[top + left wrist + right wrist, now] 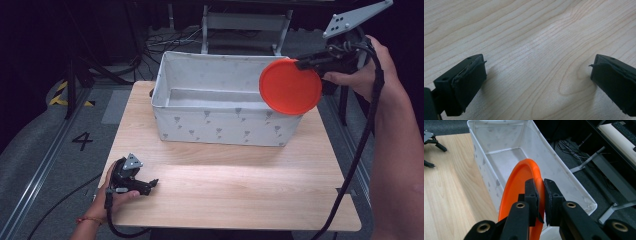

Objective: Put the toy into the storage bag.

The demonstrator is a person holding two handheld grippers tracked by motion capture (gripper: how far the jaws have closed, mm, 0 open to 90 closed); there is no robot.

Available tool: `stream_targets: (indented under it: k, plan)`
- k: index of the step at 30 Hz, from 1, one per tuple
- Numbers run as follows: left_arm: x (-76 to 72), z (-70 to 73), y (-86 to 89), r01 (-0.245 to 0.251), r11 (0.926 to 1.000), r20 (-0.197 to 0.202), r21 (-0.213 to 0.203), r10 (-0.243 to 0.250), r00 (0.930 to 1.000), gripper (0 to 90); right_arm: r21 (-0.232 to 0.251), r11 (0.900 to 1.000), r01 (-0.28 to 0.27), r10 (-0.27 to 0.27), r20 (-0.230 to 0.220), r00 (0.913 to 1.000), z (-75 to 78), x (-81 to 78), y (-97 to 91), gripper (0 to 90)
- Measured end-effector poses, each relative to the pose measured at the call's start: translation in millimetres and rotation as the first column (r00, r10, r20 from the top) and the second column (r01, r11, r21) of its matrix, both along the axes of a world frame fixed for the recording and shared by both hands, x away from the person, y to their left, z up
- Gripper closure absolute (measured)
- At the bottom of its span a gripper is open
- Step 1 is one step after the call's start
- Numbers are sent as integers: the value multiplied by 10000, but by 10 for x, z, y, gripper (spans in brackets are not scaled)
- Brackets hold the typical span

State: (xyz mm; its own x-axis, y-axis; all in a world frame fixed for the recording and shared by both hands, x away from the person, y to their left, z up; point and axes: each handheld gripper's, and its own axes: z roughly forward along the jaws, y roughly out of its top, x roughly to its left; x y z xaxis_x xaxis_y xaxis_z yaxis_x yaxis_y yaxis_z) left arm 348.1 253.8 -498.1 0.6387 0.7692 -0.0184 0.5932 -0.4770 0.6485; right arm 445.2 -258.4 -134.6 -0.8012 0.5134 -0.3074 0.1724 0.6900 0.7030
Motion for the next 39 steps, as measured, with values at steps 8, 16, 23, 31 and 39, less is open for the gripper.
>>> stream_targets:
  k: [8,16,23,31,39]
  plan:
    - [-1,0,1,10,10000,-30,-22,-11,10000,5,153,9998,-83,84,-40,10000,-19,225,84,824]
    - [-1,0,1,11,10000,-30,-24,-12,10000,5,100,9999,-16,20,-399,9992,-236,534,120,824]
    - [0,4,3,35,10000,-25,29,-35,10000,5,121,9999,-27,34,-577,9983,-451,693,82,824]
    - [0,4,4,37,10000,-28,45,-37,10000,5,72,10000,3,2,-689,9976,-680,770,51,823]
    - [-3,3,2,7,10000,-17,27,-7,10000,5,-260,9995,-203,168,-1275,9917,-1081,851,95,822]
